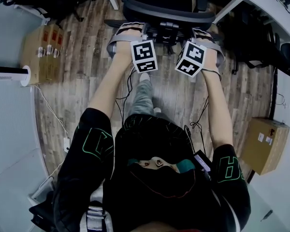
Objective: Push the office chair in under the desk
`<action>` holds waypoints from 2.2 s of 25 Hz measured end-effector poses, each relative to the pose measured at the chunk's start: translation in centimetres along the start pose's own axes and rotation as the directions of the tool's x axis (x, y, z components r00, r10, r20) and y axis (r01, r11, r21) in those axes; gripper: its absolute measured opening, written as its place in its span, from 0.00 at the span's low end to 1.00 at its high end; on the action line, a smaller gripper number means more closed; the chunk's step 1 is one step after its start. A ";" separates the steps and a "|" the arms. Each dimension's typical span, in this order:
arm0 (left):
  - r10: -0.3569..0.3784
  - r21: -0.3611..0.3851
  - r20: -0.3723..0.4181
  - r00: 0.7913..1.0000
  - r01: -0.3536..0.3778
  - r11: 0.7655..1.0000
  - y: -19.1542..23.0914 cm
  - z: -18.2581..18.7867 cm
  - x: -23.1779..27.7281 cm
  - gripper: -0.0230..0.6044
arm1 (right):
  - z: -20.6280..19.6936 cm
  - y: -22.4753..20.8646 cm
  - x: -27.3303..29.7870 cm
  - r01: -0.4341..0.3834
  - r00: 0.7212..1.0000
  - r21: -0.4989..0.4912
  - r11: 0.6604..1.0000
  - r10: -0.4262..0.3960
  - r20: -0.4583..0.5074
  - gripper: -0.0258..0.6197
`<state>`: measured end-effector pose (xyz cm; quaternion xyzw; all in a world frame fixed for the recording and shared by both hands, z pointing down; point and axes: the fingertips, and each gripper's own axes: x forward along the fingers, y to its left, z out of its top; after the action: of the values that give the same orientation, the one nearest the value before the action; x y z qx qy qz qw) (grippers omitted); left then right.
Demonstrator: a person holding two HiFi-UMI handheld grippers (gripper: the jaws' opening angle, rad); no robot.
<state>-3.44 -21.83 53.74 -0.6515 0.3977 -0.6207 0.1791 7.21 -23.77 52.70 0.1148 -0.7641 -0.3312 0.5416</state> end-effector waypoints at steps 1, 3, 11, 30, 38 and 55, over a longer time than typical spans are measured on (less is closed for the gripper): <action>0.001 0.000 0.004 1.000 -0.001 1.000 0.5 -0.1 0.5 0.27 | 0.0 -0.5 0.4 0.000 1.000 0.000 1.000 0.000 -0.001 0.22; 0.004 -0.001 0.014 1.000 -0.004 1.000 1.4 -0.5 1.4 0.27 | 0.2 -1.6 1.4 0.004 1.000 0.001 1.000 -0.004 0.000 0.22; 0.006 -0.007 0.052 0.999 -0.005 1.000 6.0 -2.4 5.6 0.27 | 1.3 -6.3 5.7 0.020 1.000 0.022 1.000 -0.020 -0.014 0.23; 0.007 0.025 0.062 0.998 -0.008 1.000 15.3 -7.4 14.4 0.27 | 4.9 -15.6 14.2 -0.029 0.998 0.085 0.996 0.033 -0.046 0.22; 0.010 0.030 0.072 0.997 -0.012 0.999 17.3 -8.5 16.7 0.27 | 5.7 -17.8 16.3 -0.014 0.999 0.101 0.995 0.018 -0.038 0.22; 0.027 0.014 0.084 0.996 -0.028 1.000 23.6 -8.7 23.1 0.27 | 4.7 -25.0 21.9 0.002 0.999 0.114 0.993 0.002 -0.037 0.23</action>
<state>-20.66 -51.26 53.42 -0.6699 0.3943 -0.5933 0.2090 -10.12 -52.47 52.47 0.1518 -0.7716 -0.2849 0.5482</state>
